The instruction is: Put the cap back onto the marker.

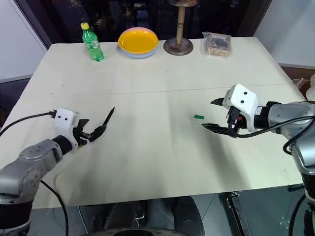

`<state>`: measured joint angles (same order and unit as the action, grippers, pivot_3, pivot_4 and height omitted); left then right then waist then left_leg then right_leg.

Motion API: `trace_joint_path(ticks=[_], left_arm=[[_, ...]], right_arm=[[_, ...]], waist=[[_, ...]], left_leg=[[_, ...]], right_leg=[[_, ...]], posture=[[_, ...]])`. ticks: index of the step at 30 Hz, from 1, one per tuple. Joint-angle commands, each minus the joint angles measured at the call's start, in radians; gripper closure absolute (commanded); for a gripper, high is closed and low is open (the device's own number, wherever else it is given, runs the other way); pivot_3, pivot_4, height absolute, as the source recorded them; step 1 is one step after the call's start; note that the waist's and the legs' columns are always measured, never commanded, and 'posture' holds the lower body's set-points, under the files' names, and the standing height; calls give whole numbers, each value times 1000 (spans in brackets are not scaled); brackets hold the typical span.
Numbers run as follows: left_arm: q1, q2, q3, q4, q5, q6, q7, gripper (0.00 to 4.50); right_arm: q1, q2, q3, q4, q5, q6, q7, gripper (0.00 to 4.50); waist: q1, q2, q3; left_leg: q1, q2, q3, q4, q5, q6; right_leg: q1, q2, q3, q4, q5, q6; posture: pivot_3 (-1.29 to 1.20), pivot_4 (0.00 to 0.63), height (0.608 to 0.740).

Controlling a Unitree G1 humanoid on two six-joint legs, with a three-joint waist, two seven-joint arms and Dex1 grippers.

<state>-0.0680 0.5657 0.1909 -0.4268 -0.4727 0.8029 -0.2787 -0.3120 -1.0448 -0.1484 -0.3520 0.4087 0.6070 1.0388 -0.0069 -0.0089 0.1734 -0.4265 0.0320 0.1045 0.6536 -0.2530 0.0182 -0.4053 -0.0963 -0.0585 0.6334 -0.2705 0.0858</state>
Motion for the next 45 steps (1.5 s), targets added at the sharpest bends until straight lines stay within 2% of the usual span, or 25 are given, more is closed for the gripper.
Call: trace_joint_path(ticks=[1, 12, 25, 28, 33, 34, 42, 45], left_arm=[[-12, -24, -26, 29, 52, -56, 8, 465], [-72, -90, -75, 105, 122, -74, 10, 465], [-73, -128, -110, 163, 177, -40, 5, 465], [-73, -132, -110, 168, 181, -28, 2, 1317], [-74, -139, -104, 177, 185, -9, 1, 3997], [-75, -140, -103, 177, 184, -6, 1, 4409], [-85, -136, -101, 185, 183, 3, -13, 4470], [-98, -115, -103, 133, 171, -19, -50, 4470]], right_arm=[[7, -6, -48, -46, 22, 11, -15, 267], [54, -10, -77, -101, 46, 45, -43, 267], [86, -21, -105, -123, 53, 51, -54, 267], [85, -25, -108, -122, 52, 50, -52, 206], [80, -31, -108, -120, 52, 50, -52, 206], [79, -32, -108, -120, 52, 50, -52, 206], [72, -35, -102, -111, 50, 48, -57, 206], [67, 2, -90, -86, 50, 39, -81, 206]], waist=[[0, 0, 0], [1, -1, 0], [2, -1, -1], [1, 0, -1], [2, 0, -1], [3, 0, -1], [4, 1, -2], [7, 0, -2]], left_leg=[[0, 0, 0, 0, 0, 0], [0, 0, 0, 2, 0, 1], [0, 0, -1, 10, -2, 3], [1, 0, -1, 11, -2, 3], [1, 0, -1, 11, -2, 3], [1, 0, -1, 11, -2, 3], [1, 0, -1, 11, -2, 3], [1, 0, -1, 11, -2, 3]], right_leg=[[0, 0, 0, 0, 0, 0], [0, 0, 0, 1, 0, 1], [2, 0, 0, 8, 0, 1], [1, -1, 0, 10, 0, 0], [1, -1, 1, 11, -1, -2], [1, -1, 1, 11, -1, -2], [1, -2, 1, 12, -2, -3], [1, -2, 1, 12, -2, -3]], posture=[[0, 150, 740], [0, 150, 740], [0, 150, 740], [0, 150, 740], [0, 150, 740], [0, 150, 740], [0, 150, 740], [0, 150, 740]])
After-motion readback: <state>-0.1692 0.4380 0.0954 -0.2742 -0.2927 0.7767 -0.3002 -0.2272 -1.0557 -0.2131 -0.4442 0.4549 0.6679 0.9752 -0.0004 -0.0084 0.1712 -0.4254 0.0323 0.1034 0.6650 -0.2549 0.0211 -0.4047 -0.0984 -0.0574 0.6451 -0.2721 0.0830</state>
